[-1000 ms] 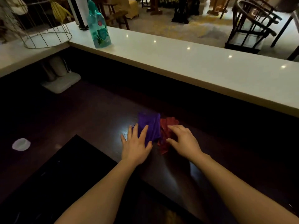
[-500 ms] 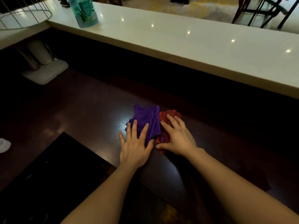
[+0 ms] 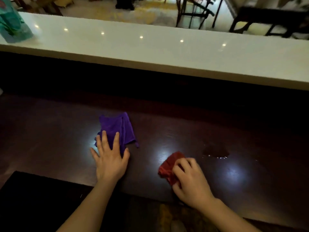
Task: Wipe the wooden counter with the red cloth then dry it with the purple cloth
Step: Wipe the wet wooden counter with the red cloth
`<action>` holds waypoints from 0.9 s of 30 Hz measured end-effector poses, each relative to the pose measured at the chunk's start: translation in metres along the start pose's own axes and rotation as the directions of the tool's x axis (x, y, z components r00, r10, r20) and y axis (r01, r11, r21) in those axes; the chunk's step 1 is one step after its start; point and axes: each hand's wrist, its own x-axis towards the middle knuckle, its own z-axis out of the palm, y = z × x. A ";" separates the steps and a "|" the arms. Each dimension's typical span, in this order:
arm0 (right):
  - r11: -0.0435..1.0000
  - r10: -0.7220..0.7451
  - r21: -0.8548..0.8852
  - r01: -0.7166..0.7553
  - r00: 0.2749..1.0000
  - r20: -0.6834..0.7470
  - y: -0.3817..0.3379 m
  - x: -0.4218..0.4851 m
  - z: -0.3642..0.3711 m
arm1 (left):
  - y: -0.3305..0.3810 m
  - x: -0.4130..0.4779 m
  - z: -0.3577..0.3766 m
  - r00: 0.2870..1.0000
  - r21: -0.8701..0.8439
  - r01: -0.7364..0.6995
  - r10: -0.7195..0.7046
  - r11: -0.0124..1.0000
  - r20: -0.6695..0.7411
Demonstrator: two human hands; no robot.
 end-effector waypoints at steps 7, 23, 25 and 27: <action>0.811 0.573 -0.025 -0.585 0.802 -0.171 0.096 -0.080 -0.035 | 0.065 -0.025 0.011 0.888 0.018 -0.459 0.459 0.888 -0.009; 0.835 0.549 0.126 -0.535 0.821 -0.155 0.164 -0.053 -0.051 | 0.138 -0.024 0.044 0.923 0.039 -0.354 0.342 0.934 0.177; 0.864 0.502 0.134 -0.485 0.852 -0.148 0.151 -0.040 -0.043 | 0.138 -0.025 0.043 0.923 0.042 -0.354 0.341 0.934 0.179; 0.945 0.316 0.121 -0.304 0.943 -0.107 0.134 -0.057 -0.035 | 0.139 -0.025 0.042 0.924 0.044 -0.351 0.338 0.935 0.180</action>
